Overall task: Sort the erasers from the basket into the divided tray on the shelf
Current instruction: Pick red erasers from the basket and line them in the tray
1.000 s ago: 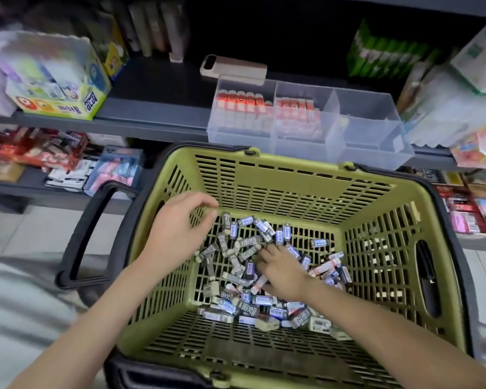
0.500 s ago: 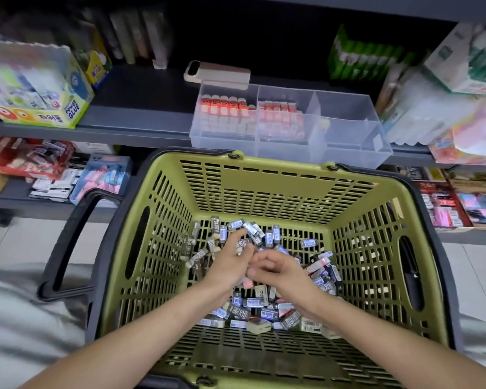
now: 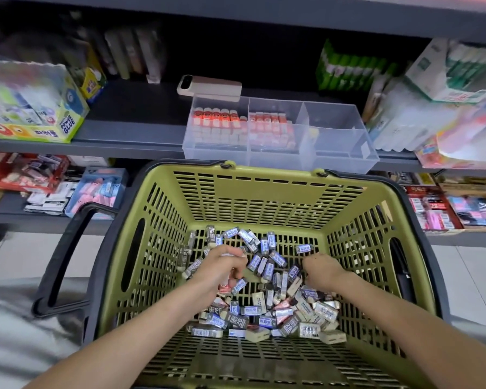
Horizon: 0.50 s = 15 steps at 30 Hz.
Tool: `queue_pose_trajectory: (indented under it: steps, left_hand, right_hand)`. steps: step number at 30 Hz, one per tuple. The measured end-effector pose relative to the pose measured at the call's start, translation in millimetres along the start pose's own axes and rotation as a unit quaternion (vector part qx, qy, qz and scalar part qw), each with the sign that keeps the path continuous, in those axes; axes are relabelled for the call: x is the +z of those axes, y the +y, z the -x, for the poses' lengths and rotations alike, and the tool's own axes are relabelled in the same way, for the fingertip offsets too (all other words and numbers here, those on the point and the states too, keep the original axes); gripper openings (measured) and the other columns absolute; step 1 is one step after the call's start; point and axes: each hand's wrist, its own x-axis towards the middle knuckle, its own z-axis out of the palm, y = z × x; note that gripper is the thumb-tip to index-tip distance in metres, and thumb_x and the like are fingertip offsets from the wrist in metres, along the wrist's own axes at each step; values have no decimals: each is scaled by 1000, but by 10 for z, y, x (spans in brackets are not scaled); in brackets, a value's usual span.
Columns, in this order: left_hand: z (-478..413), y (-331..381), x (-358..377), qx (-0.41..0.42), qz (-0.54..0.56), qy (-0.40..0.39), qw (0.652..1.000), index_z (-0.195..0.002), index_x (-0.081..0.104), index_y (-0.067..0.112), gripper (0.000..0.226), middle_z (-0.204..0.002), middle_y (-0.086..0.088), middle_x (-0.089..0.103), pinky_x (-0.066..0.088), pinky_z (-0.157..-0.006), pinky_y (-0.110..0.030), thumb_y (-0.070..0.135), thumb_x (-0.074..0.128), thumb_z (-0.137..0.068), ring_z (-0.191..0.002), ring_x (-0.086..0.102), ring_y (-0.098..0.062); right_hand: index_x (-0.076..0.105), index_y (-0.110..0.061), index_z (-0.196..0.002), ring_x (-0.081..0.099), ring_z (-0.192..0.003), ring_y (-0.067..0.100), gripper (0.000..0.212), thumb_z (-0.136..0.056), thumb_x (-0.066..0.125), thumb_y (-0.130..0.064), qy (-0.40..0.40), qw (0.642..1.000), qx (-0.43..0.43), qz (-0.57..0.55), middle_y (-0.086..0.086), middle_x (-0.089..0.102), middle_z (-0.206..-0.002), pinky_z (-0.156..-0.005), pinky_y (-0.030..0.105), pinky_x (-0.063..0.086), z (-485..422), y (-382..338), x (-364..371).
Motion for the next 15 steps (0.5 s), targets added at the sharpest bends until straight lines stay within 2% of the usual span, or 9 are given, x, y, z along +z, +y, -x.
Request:
queue_pose_trajectory:
  steps: [2,3,5,6,8,12,13,14,15]
  left_hand:
    - [-2,-15,5,10,-15,-16,1000,-103,59,4,20,-71,-7,58,40,-49,-22,8,66,-85,-58,51,-14]
    - [5,-16,16,13,-22,-30,999,-102,60,4,24,-70,-4,57,41,-51,-21,16,69,-84,-59,51,-13]
    - [26,0,62,12,-13,-74,997,-104,58,4,41,-72,-1,57,42,-59,-23,34,69,-79,-62,52,-12]
    - [40,11,92,3,4,-99,995,-106,57,5,48,-76,-2,58,42,-63,-24,41,67,-77,-65,53,-12]
    - [72,39,135,-24,47,-139,989,-115,56,5,57,-81,-3,62,44,-62,-26,46,64,-77,-67,55,-13]
    - [90,26,132,-57,41,-127,989,-138,42,13,70,-73,-4,64,50,-51,-23,41,65,-78,-57,59,-12]
    - [89,13,124,-56,26,-117,991,-142,38,15,73,-72,-3,64,51,-50,-23,40,64,-78,-55,59,-12]
    - [82,4,116,-50,11,-111,992,-142,37,16,75,-71,-3,63,50,-49,-22,41,64,-77,-54,58,-12]
    - [80,2,109,-42,0,-107,993,-139,41,16,74,-70,-2,62,48,-48,-21,42,63,-74,-54,58,-12]
  right_hand:
    - [61,-11,-77,66,-78,17,15,-90,53,-11,2,989,20,-147,0,57,-73,-63,21,51,52,-24,-101]
    - [66,-9,-83,65,-69,14,12,-90,56,-11,12,956,28,-291,3,63,-77,-59,19,51,79,-59,-165]
    - [67,-5,-86,61,-58,11,6,-86,61,-6,13,818,1,-575,8,66,-78,-56,18,51,180,-207,-345]
    - [65,-3,-87,63,-59,13,4,-84,62,-4,3,752,-29,-658,9,67,-77,-59,20,53,240,-297,-427]
    - [63,-1,-90,68,-68,18,10,-80,66,-2,-35,691,-94,-716,11,70,-77,-65,22,56,316,-468,-502]
    - [65,-3,-94,70,-85,22,17,-78,65,1,-78,666,-131,-730,12,72,-87,-77,26,57,344,-536,-451]
    - [66,-4,-93,70,-82,21,14,-80,64,1,-68,685,-113,-717,12,72,-87,-75,26,57,337,-495,-406]
    - [66,-7,-91,70,-79,18,11,-82,63,-1,-52,741,-98,-663,9,72,-86,-73,25,57,327,-448,-342]
    - [68,-10,-90,69,-79,15,9,-83,63,-5,-36,824,-96,-557,5,72,-86,-73,24,56,314,-394,-247]
